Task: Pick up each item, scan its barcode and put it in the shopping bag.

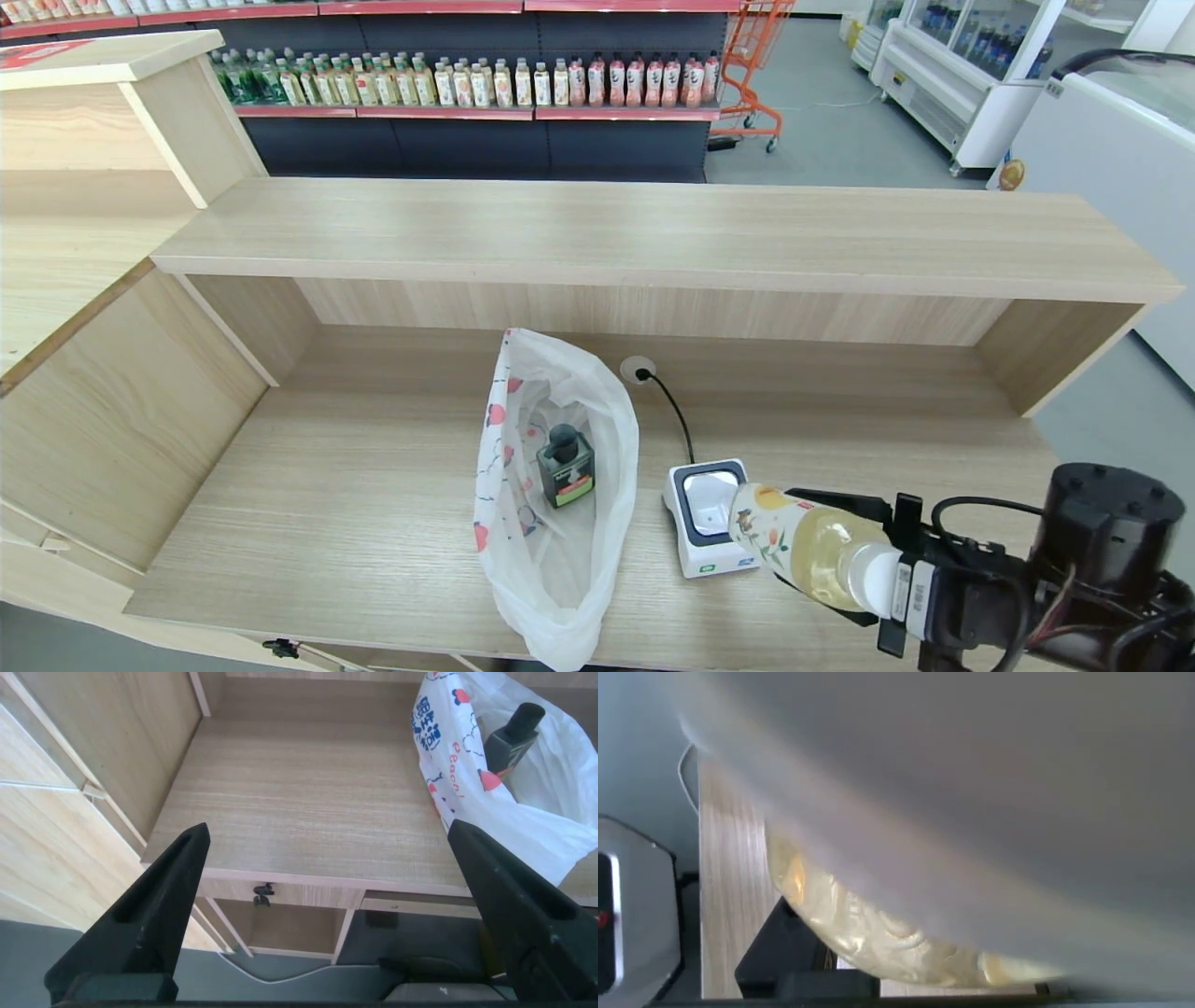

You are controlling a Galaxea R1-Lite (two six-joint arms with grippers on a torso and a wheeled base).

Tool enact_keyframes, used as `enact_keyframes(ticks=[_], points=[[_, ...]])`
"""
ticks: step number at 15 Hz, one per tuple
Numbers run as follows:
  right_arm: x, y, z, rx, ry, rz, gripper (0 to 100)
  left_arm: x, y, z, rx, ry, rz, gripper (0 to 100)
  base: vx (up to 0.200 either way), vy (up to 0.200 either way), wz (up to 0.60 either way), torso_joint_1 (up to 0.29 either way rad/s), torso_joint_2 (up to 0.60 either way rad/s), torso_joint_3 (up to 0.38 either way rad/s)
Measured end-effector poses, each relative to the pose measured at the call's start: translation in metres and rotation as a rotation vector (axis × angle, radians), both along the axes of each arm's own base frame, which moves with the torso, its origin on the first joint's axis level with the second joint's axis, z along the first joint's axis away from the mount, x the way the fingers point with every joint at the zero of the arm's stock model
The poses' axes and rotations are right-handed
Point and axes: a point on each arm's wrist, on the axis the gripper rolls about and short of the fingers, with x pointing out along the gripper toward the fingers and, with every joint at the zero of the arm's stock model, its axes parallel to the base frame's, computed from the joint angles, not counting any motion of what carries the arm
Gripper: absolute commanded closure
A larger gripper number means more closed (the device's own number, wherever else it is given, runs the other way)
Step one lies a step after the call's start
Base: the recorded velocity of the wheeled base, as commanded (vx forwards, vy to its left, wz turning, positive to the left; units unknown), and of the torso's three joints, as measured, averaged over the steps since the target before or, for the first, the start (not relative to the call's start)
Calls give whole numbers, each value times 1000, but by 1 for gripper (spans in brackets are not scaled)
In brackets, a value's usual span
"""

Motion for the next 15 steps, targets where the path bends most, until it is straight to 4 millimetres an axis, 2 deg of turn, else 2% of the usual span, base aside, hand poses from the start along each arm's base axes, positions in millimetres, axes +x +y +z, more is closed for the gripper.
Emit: enact_keyframes(ticks=[4, 7, 10, 15], points=[[-14, -4, 31, 205, 93, -23, 100, 0, 0, 0, 0, 0, 0, 0, 0, 0, 0, 0, 0, 0], [-17, -9, 45, 424, 213, -295, 100, 0, 0, 0, 1, 0, 0, 0, 0, 0, 0, 0, 0, 0], [-15, -5, 48, 611, 322, -454, 100, 0, 0, 0, 3, 0, -1, 0, 0, 0, 0, 0, 0, 0], [-14, -2, 47, 648, 367, -460, 100, 0, 0, 0, 3, 0, -1, 0, 0, 0, 0, 0, 0, 0]])
